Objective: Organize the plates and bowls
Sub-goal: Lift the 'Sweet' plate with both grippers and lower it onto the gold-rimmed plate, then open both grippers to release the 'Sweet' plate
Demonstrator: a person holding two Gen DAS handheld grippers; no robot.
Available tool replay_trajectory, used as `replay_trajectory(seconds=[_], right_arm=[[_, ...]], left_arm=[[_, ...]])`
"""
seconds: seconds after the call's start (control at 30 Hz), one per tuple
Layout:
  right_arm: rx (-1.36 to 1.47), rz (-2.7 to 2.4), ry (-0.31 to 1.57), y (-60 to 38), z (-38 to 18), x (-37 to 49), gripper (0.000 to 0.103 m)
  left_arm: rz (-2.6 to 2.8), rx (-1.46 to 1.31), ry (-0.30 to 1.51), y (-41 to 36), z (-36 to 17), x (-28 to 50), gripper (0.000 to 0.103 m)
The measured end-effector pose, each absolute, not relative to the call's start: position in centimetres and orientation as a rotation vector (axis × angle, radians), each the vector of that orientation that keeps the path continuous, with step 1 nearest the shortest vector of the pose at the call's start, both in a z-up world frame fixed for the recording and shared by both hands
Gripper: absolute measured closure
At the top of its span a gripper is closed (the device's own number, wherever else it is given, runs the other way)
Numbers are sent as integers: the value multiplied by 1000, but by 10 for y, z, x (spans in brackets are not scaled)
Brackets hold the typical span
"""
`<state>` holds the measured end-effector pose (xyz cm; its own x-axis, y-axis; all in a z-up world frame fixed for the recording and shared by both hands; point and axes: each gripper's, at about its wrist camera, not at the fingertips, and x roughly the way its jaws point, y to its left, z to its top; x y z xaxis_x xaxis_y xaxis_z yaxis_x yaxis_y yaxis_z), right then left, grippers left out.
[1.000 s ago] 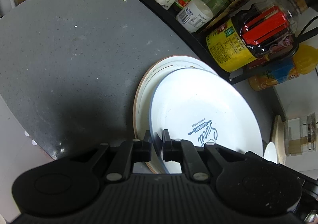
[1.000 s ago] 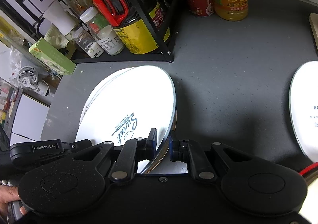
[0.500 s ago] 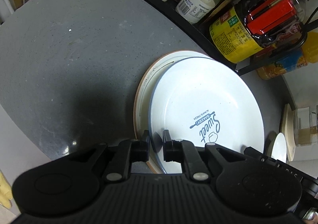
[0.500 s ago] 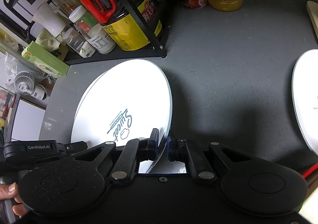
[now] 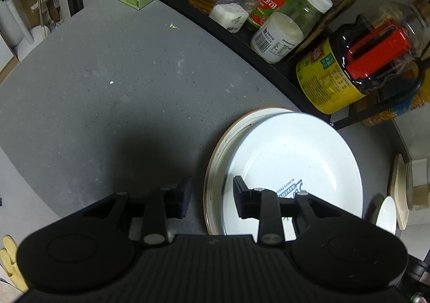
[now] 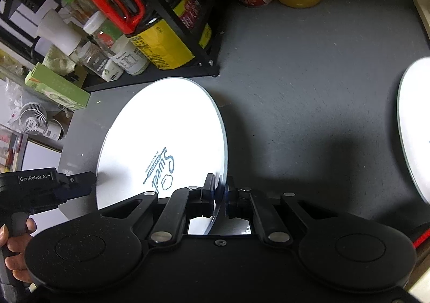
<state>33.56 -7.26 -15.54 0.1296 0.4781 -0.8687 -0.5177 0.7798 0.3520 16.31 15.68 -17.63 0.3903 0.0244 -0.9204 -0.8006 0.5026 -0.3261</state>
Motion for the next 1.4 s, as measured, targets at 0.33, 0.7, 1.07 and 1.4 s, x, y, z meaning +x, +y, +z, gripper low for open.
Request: replay_trajectory(seconds=[0.33,0.7,1.07,1.4], right_arm=[[-41,723,1267,-66,-163,343,95],[-54,727,1284,-62,-170,344,93],[8,757,1277,-67,-153,343,65],[81,746,1179,-89,-112,354,20]], left_arm=[[624,-889,1050,158,-188,172,71],[620,-901,1016,161,-189,171,86],[676,-810,1068,156,-177,181,81],[633,-738,1020,135,-145,206,53]])
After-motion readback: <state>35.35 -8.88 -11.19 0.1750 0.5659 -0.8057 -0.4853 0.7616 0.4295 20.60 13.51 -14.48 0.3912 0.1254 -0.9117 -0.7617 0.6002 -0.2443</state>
